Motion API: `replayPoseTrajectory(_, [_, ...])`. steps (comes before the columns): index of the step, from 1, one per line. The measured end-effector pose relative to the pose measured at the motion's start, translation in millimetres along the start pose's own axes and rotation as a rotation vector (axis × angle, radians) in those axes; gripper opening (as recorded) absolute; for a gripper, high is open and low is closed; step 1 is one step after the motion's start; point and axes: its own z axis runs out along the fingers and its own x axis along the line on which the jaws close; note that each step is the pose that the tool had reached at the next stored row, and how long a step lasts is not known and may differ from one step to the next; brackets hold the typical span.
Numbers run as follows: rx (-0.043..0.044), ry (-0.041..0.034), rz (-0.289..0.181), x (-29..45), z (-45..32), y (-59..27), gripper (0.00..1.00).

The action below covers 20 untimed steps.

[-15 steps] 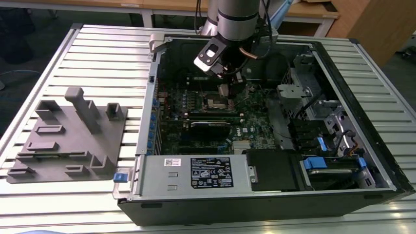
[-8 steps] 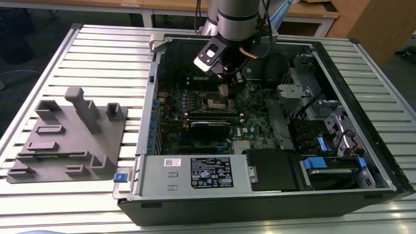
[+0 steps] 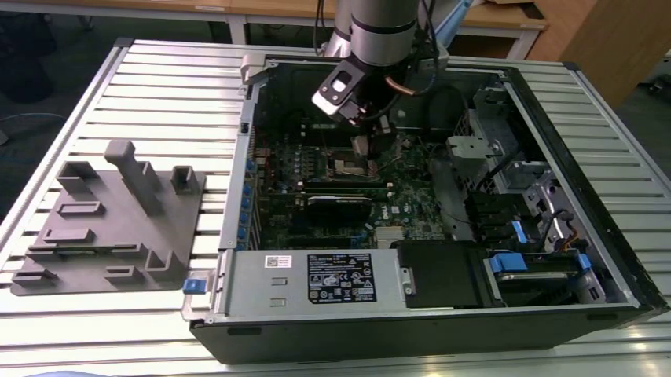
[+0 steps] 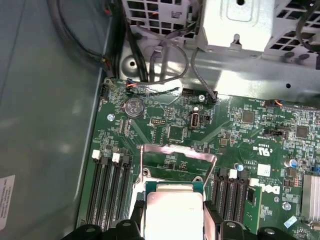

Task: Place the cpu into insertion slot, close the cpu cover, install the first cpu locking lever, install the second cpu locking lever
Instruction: 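Place the cpu into insertion slot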

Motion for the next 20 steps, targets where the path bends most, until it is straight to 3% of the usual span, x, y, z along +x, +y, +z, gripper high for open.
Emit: replayPoseTrajectory(20, [-0.0002,-0.0011,0.012,0.4,1.2,-3.7,0.54])
